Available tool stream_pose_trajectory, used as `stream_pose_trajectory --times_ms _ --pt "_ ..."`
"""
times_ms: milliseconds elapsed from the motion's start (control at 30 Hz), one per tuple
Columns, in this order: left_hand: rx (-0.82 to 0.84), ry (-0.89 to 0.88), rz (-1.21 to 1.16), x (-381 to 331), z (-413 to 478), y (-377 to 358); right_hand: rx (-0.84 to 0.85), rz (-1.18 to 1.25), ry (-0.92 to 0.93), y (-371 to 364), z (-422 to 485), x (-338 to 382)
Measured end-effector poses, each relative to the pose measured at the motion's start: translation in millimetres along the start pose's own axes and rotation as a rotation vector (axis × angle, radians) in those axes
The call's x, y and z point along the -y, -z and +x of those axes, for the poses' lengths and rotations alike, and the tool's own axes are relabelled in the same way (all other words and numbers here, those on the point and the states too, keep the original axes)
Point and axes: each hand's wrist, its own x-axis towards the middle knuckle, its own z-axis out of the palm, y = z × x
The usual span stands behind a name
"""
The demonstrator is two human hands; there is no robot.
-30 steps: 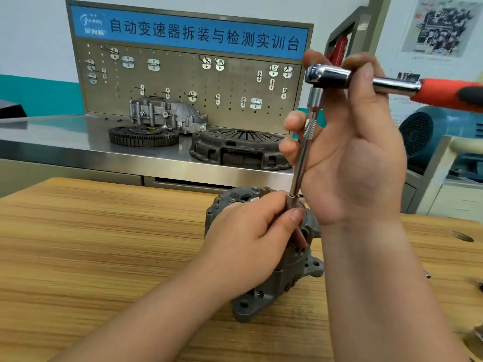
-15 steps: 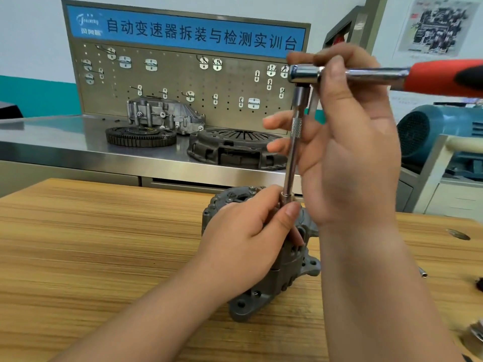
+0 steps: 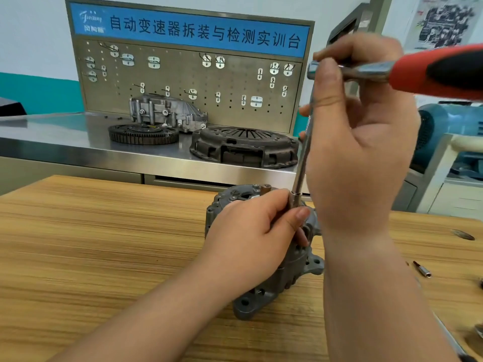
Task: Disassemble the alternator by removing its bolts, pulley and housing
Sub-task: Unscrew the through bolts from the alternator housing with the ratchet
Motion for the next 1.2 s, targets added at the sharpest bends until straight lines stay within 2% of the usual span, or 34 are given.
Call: stream_pose_trajectory --times_ms 67,233,367,433,500,567,633,700,767,900,1033,1133,1200 --pt "-0.002 -0.009 -0.007 1.6 -0.1 -0.4 -0.015 0.058 -0.076 -1.4 -0.7 1.5" --pt "-0.017 -0.061 -0.037 1.6 -2.3 0.4 0.020 0.734 -0.545 1.0 -0.4 5.7" --pt "-0.008 -0.064 -0.012 3.0 -1.1 0.1 0.041 1.100 -0.715 9.2 2.9 -2.2" --pt "-0.010 -0.047 0.000 3.3 0.1 -0.6 0.008 1.083 -0.730 12.8 3.3 -5.3" --pt "-0.010 -0.023 0.015 2.5 1.0 -0.9 -0.043 0.912 -0.683 14.4 2.4 -7.3" --pt "-0.002 -0.006 0.022 1.5 1.5 -0.9 -0.068 0.563 -0.503 13.8 2.3 -6.9" --pt "0.005 -0.001 0.025 0.5 1.6 -0.6 -0.055 0.185 -0.228 11.9 3.3 -7.5" --pt "-0.001 -0.001 0.018 -0.4 1.0 -0.6 -0.033 0.031 -0.073 9.1 1.9 -7.8" --pt "-0.010 -0.002 -0.008 -0.7 0.1 -0.9 -0.056 0.137 -0.182 6.4 1.0 -4.7" --pt "-0.021 -0.039 -0.055 0.6 -1.5 -0.8 -0.037 0.631 -0.536 6.0 0.7 1.5" --pt "-0.014 -0.066 -0.045 2.8 -1.1 -0.6 -0.045 1.014 -0.724 9.5 3.1 -1.4" --pt "-0.012 -0.045 -0.042 2.6 -0.3 -0.8 -0.041 1.016 -0.729 10.3 2.4 -3.1" --pt "-0.021 -0.025 -0.036 2.2 0.2 -1.0 -0.046 0.853 -0.654 9.5 2.0 -2.2"
